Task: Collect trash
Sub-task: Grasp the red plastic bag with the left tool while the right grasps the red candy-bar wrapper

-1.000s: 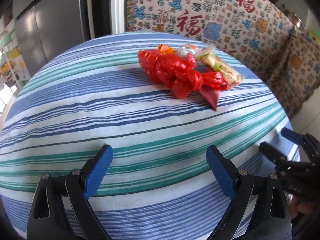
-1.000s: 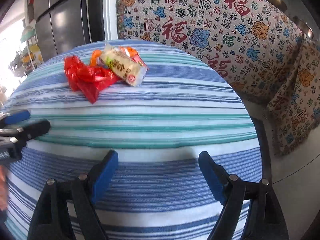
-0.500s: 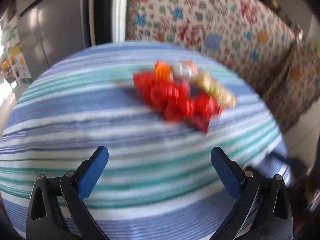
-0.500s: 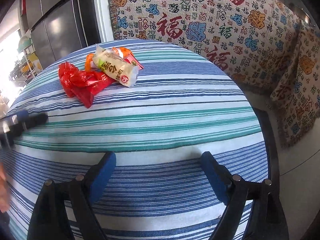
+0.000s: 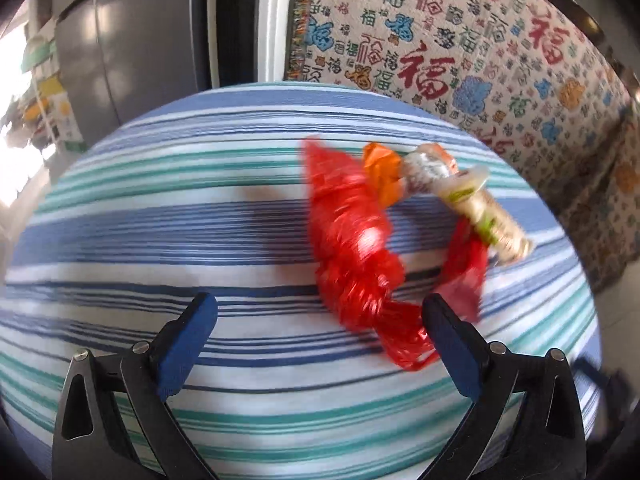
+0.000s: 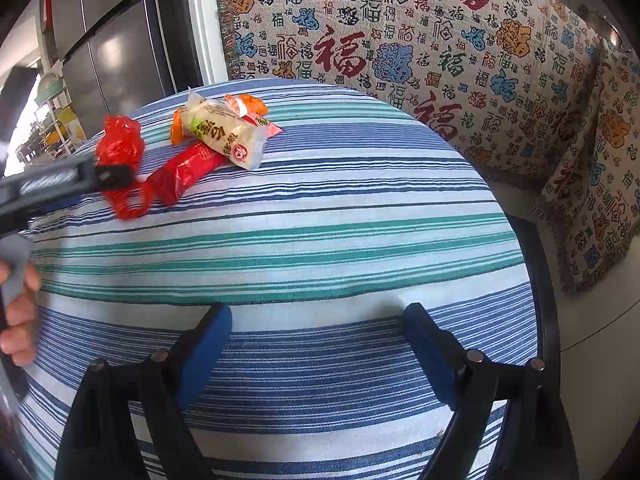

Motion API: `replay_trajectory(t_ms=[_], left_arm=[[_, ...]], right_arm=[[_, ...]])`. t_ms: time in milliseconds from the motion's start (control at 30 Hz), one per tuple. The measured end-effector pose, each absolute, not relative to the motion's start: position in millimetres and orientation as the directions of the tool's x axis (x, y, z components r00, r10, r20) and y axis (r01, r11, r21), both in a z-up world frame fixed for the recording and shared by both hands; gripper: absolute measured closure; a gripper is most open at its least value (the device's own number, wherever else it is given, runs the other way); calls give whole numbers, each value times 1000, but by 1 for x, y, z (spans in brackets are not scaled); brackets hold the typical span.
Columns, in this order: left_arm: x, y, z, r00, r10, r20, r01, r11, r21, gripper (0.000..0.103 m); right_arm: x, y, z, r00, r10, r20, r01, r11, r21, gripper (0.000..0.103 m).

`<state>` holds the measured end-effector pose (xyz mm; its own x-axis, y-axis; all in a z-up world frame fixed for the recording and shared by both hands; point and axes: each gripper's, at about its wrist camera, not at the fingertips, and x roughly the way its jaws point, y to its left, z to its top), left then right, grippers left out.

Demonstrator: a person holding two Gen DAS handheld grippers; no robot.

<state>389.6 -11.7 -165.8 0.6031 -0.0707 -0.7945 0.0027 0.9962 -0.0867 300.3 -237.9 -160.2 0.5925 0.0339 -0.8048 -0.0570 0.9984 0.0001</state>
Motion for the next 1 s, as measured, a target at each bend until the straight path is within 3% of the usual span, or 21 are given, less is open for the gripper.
replay_trajectory(t_ms=[167, 333, 500, 533, 567, 600, 633, 733, 833, 1000], left_arm=[[377, 27, -158, 597, -104, -795, 100, 993, -54, 1], [380, 18, -150, 603, -265, -752, 226, 961, -157, 1], [388, -27, -151, 621, -257, -740, 365, 931, -17, 3], [389, -30, -152, 630, -255, -733, 372, 928, -3, 12], [389, -31, -154, 620, -268, -738, 381, 924, -15, 32], [391, -29, -157, 598, -281, -751, 389, 921, -35, 45], [392, -28, -160, 590, -277, -759, 385, 922, -38, 72], [390, -12, -159, 603, -258, -755, 314, 947, -72, 74], [384, 8, -152, 615, -223, -757, 208, 971, -117, 74], [369, 25, -146, 632, -206, -747, 166, 978, -129, 74]], right_arm=[[300, -238, -160, 592, 33, -805, -56, 998, 0, 13], [300, -238, -160, 592, 33, -805, -56, 998, -1, 13], [300, -238, -160, 592, 33, -805, -56, 998, 0, 13], [300, -238, -160, 592, 33, -805, -56, 998, 0, 13], [300, -238, -160, 592, 33, -805, -56, 998, 0, 13], [300, -238, -160, 592, 34, -805, -55, 998, 1, 13], [299, -238, -160, 593, 34, -805, -55, 998, 2, 13], [299, -235, -158, 588, 24, -809, -46, 999, -4, 13], [309, -219, -151, 571, 117, -813, -49, 993, 109, 13], [367, -171, -144, 543, 232, -807, -63, 970, 236, 14]])
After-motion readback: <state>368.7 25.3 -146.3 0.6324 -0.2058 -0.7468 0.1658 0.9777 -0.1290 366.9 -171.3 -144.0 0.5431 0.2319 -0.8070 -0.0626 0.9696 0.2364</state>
